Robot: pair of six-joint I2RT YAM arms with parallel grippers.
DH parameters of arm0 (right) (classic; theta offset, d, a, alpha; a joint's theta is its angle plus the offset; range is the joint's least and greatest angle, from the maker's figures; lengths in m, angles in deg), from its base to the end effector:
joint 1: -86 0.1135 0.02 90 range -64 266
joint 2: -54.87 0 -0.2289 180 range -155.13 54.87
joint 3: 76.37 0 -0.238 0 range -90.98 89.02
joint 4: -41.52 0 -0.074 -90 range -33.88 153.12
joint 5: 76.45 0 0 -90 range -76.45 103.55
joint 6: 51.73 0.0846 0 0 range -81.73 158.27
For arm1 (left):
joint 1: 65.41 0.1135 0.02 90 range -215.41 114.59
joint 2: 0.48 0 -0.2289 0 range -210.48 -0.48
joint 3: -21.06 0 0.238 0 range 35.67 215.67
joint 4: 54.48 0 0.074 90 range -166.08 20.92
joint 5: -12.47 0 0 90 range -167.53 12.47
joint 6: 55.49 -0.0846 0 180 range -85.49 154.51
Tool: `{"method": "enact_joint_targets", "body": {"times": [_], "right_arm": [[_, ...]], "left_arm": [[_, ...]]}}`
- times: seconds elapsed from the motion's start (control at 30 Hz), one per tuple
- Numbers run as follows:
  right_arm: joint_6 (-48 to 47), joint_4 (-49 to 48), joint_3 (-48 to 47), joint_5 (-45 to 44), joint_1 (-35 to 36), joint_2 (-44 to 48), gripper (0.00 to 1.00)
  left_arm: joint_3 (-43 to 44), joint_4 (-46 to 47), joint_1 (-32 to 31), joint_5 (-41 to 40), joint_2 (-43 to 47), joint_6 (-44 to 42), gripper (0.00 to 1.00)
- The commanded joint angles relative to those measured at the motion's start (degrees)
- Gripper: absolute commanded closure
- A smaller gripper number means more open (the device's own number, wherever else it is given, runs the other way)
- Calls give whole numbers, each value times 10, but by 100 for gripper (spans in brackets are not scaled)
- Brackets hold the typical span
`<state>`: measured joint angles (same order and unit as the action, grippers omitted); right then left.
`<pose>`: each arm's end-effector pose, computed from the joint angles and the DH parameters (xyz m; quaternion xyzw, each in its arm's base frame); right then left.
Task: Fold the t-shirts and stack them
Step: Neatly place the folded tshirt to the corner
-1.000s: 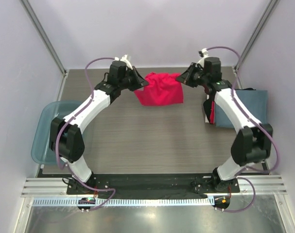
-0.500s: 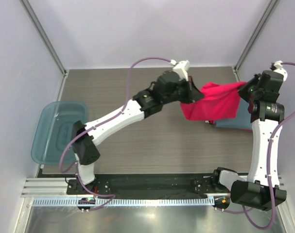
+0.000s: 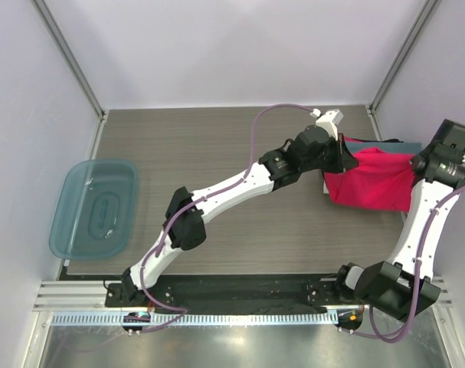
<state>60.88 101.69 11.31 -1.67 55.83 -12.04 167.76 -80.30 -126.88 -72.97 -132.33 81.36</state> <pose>0.2249 -0.1564 0.3375 0.4454 0.7594 -0.1474 0.4508 0.2607 -0.4936 0.3149 0.1232 0.7614 -0.5334 0.3474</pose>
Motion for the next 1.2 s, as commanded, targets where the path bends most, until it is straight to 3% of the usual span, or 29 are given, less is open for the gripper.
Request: {"method": "enact_joint_targets", "body": {"times": [0.0,0.37,0.77,0.9,0.97,1.0,1.03,1.1,1.13,1.17], "right_arm": [[-6,-36,-35,4,-33,-15,99],[8,-86,-33,63,-76,-64,99],[37,-166,-38,127,-79,-151,99],[66,-246,-29,168,-79,-182,98],[79,-287,-26,195,-76,-213,94],[78,-312,-29,196,-73,-227,83],[81,-312,-51,191,-73,-243,73],[79,-309,-71,192,-73,-287,49],[79,-306,-90,187,-72,-299,36],[78,-304,-95,182,-71,-309,22]], "left_arm": [[60,52,1,-5,-8,8,100],[68,169,11,-33,-57,32,100],[111,283,64,-38,-158,91,100],[139,334,91,-75,-217,103,100],[184,349,99,-100,-268,112,93],[192,356,105,-115,-281,112,84],[196,375,108,-135,-292,108,49],[199,391,121,-159,-311,91,31],[203,388,127,-162,-314,76,12],[198,382,132,-160,-313,74,8]]}}
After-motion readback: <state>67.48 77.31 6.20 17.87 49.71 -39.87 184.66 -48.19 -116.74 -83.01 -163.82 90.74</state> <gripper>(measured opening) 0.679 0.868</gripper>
